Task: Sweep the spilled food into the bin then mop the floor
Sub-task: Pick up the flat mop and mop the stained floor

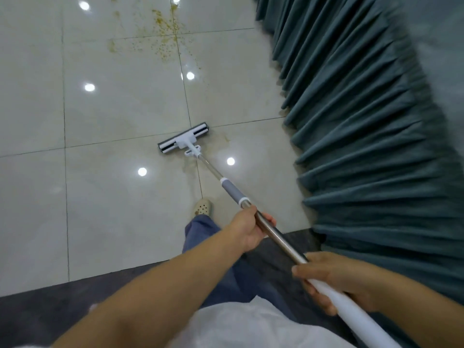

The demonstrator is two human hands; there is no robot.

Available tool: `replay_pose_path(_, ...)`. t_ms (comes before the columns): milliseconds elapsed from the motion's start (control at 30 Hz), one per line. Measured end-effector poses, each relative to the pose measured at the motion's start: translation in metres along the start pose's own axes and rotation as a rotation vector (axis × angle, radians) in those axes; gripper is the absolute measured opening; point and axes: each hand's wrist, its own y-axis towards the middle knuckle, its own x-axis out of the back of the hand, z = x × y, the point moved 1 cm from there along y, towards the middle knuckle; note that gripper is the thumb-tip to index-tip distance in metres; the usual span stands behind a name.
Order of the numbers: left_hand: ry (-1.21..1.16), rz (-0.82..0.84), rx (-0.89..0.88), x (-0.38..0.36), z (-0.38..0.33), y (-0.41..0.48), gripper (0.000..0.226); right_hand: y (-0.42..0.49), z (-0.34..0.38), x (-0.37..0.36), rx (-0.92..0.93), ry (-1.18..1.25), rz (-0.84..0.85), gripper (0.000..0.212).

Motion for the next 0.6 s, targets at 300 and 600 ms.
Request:
replay_pose_path(300,-0.016,0.067,0.062,0.014,0.031,0.012,0.028,0.062,-0.008,0.0,-0.063,-0.528,-0.415,0.013)
replay_pose_path(600,-0.139,-0.002,-0.035,0.022,-0.036,0.034,0.033,0.085,0.051,-0.024,0.1,-0.804,-0.571,0.011)
